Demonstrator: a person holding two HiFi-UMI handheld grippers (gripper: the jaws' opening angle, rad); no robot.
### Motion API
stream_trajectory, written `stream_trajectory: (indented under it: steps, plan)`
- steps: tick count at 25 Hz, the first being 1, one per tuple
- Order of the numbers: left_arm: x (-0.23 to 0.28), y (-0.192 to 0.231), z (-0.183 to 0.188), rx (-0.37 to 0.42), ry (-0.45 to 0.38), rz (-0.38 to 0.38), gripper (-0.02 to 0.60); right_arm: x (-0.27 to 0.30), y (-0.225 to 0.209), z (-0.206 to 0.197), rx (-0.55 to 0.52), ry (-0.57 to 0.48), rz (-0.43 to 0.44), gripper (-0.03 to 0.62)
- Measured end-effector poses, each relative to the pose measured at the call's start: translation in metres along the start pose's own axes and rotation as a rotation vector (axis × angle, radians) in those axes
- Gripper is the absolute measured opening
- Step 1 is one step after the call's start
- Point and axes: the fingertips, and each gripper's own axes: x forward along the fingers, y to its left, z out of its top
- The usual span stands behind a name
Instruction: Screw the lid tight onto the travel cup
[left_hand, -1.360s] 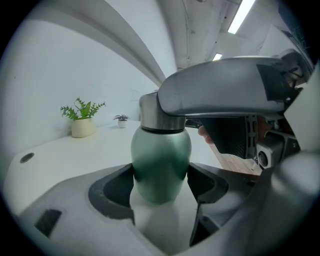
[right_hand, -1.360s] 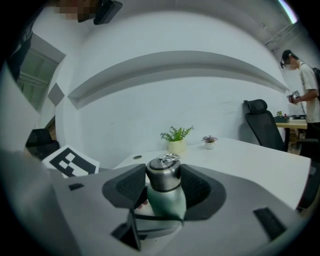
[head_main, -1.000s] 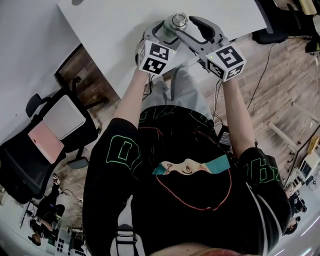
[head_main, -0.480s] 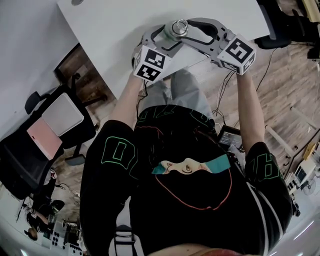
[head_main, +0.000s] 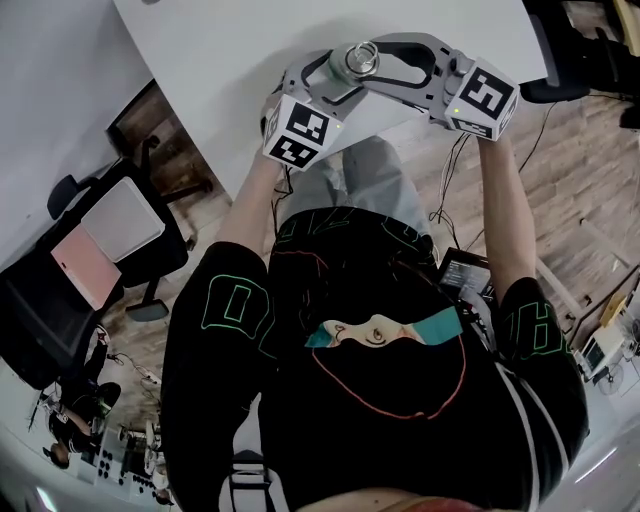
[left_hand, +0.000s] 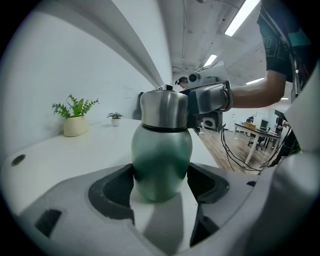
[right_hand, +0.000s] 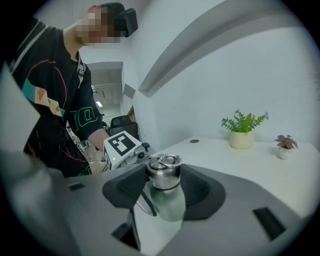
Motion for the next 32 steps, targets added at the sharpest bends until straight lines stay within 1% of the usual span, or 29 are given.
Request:
stream_trajectory:
  steps: [4,11,26,32]
  plan:
    - [-0.0028,0.0014,-0.0030,0.004,-0.001,0.004,0.345,0.0034,0.0018,-0.0009,0.003,-0.013,-0.058,0.221]
    - [-0.0030,0.0077,-0.0051,-0.002,0.004,0.008,0.345,0.0070,-0.0027,-0.0019,0.063,-0.074,-0.218,0.220]
    - [-0.0010,0.0082,-0.0050,0.001,0.011,0.017,0.345,0.0035,-0.0042,-0.0061,0.188,-0.181,-0.616,0.219]
    - [0.0015,0.0086,-0.0029,0.004,0.015,0.026,0.345,0.0006,-0.0054,-0.0061,0.221,-0.209,-0.748,0.219]
